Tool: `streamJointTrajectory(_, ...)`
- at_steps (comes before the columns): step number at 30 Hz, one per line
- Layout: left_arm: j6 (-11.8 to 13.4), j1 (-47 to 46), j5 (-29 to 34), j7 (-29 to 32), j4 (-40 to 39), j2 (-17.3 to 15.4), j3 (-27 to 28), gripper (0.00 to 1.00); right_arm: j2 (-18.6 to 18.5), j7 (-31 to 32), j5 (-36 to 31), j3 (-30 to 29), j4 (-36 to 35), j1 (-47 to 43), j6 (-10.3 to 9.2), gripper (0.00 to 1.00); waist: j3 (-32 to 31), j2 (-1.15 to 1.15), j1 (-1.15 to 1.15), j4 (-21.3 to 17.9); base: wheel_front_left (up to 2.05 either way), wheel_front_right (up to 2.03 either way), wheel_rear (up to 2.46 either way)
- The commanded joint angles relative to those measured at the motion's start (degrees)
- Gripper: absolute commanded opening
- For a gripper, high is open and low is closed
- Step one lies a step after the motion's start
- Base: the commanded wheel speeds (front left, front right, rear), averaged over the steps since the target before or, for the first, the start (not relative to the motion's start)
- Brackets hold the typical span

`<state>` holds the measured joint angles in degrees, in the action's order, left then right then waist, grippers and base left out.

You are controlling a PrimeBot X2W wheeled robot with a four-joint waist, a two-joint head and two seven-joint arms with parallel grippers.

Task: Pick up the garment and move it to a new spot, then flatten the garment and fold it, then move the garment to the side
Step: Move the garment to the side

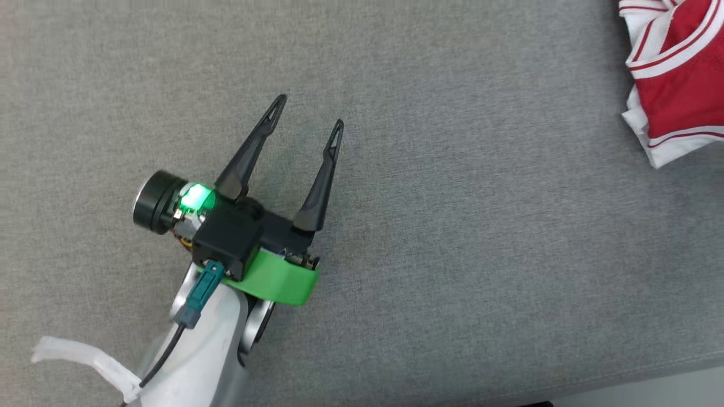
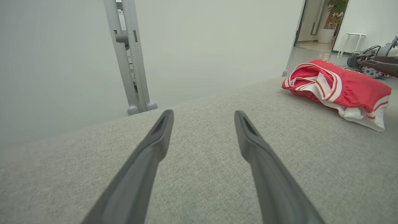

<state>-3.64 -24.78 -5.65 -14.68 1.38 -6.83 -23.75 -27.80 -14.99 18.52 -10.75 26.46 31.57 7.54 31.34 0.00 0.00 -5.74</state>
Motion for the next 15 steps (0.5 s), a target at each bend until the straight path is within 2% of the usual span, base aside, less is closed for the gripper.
streamJointTrajectory(1, 0.8, 1.91, -0.5, -0.08, 0.46, -0.59, 0.6, 1.0, 1.66, -0.21, -0.77, -0.26, -2.87, -2.65, -0.12, 1.0, -5.21, 0.0, 0.0, -2.03, 0.0, 0.0, 0.0)
streamJointTrajectory(7, 2.68, 6.48, -2.67, -0.04, 2.25, -0.82, 2.23, 1.0, 8.91, -0.22, -2.91, 0.33, -13.54, -12.86, -0.12, 1.0, -10.61, 0.0, 0.0, -1.15, 0.0, 0.0, 0.0)
streamJointTrajectory(15, 5.84, 11.7, -5.69, -0.26, 5.04, -1.14, 6.22, 1.0, 14.83, 0.77, -3.77, 4.21, -21.82, -23.62, -0.12, 1.0, -16.56, 0.0, 0.0, 3.6, 0.0, 0.0, 0.0)
